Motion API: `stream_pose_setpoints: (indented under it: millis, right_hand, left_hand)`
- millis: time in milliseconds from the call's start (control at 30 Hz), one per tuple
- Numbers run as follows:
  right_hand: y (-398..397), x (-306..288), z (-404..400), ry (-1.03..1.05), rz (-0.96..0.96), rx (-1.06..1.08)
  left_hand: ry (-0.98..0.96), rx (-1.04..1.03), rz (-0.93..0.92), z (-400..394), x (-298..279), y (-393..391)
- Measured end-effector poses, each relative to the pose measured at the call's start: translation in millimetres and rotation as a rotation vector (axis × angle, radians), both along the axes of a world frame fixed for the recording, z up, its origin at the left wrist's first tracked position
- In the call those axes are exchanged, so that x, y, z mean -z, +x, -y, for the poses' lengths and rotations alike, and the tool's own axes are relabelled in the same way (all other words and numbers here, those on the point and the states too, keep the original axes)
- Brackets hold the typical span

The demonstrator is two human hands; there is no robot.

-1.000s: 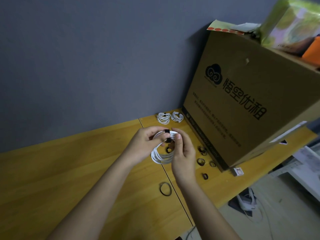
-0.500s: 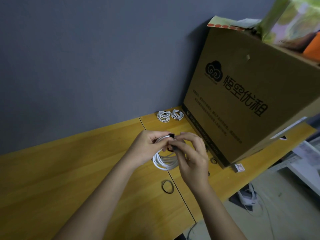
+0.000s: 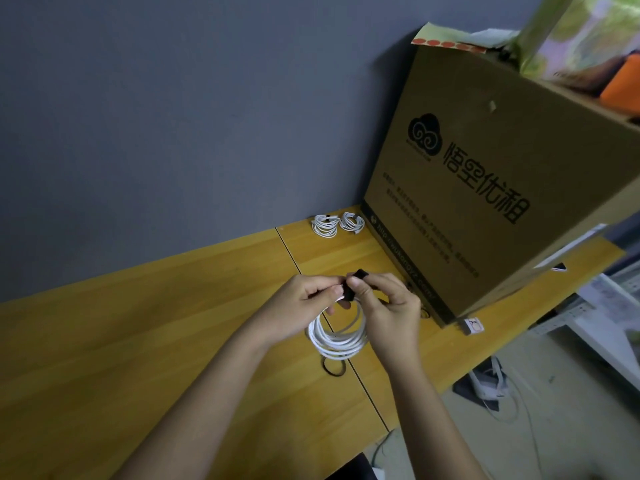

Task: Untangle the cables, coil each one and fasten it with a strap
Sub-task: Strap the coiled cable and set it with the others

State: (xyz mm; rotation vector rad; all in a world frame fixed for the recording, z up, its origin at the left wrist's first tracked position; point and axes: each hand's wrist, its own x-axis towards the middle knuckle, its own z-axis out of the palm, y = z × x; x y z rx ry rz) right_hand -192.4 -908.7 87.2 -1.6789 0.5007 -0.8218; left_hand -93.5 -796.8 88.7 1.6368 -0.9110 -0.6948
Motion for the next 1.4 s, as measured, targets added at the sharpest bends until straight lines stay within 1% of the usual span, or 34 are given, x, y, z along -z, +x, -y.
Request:
stream_pose_setpoints:
  millis: [100, 200, 367, 433, 567, 600, 667, 733, 833, 933, 967, 1067, 1133, 1267, 1300, 1333, 1400]
  right_hand:
    - [0, 4, 3, 0.113, -0.077, -0.001]
    - [-1, 10, 9, 0.167, -0.119, -0.040]
    - [-7, 17, 9, 0.132, -0.152, -0.107]
    - [-10, 22, 10, 0.053, -0.136, -0.117]
    - [-13, 36, 13, -0.329, -0.166, -0.159]
    - [-14, 40, 14, -0.396, -0.189, -0.163]
    - [-16, 40, 16, -0.485, -0.268, -0.213]
    - [-19, 37, 21, -0.555, -0.360, -0.317]
    - [-18, 32, 27, -0.628, -0.419, -0.429]
    - [-12, 32, 33, -0.632, -0.412, -0.394]
    - [-9, 32, 34, -0.626, -0.413, -0.378]
    - [-3, 36, 35, -0.598, -0.437, -0.375]
    - [0, 40, 38, -0.584, -0.448, -0.387]
    - [11, 51, 51, -0.635, -0.496, -0.418]
    - [13, 54, 54, -0.628, -0.491, -0.422]
    - [14, 56, 57, -0.594, -0.471, -0.421]
    - [17, 58, 63, -0.430, -0.399, -0.383]
  left_hand:
    - [0.082, 0.010, 0.044, 0, 1, 0]
    - [0.124, -0.001, 0.051, 1, 6, -2]
    - [0.143, 0.015, -0.011, -2, 19, -3]
    - [0.160, -0.011, -0.020, -2, 21, -4]
    - [0.163, -0.051, -0.085, -2, 21, -4]
    - [0.156, -0.064, -0.087, -3, 21, -4]
    - [0.162, -0.082, -0.053, -5, 21, -4]
    - [0.176, -0.088, -0.007, -7, 21, -4]
    - [0.185, -0.118, 0.025, -6, 19, -3]
    - [0.176, -0.135, 0.080, -2, 17, -3]
    - [0.189, -0.139, 0.123, -1, 17, -2]
    - [0.248, -0.150, 0.331, 2, 19, 4]
    - [0.253, -0.126, 0.396, 6, 20, 9]
    - [0.311, -0.088, 0.243, 18, 28, 13]
    - [0.333, -0.082, 0.230, 22, 33, 15]
    - [0.349, -0.082, 0.233, 27, 37, 17]
    - [0.352, -0.102, 0.252, 39, 42, 22]
